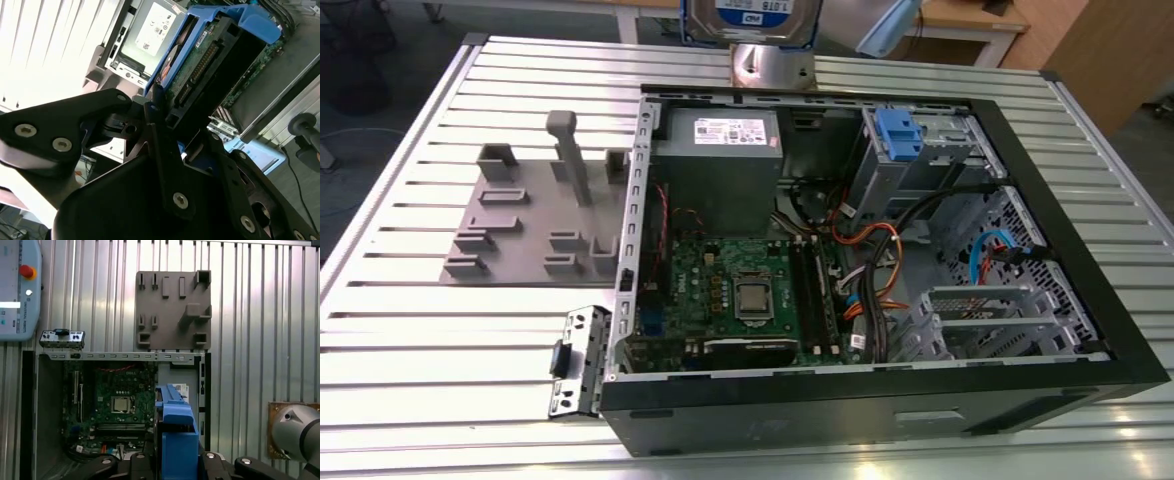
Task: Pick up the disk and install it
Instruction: 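Pick up the disk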
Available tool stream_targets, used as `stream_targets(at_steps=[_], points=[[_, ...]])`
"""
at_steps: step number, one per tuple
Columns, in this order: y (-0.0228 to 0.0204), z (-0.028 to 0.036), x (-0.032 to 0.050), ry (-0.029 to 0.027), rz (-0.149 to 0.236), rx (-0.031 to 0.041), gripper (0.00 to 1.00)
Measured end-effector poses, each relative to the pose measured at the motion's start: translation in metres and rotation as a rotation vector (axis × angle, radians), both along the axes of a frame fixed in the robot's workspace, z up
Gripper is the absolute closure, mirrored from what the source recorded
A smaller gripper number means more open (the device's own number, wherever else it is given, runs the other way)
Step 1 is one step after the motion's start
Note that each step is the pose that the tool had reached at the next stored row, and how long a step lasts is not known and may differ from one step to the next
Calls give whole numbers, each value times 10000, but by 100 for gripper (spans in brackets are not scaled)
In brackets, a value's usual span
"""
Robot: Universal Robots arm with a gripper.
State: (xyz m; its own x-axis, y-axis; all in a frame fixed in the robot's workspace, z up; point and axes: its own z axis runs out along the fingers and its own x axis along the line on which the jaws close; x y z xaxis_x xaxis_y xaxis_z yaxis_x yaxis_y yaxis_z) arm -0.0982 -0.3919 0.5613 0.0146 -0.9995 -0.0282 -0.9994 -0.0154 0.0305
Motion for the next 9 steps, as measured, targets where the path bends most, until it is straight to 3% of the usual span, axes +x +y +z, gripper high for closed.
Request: stream_targets(at_steps=[9], points=[[-108,-6,174,3,1,1,64]])
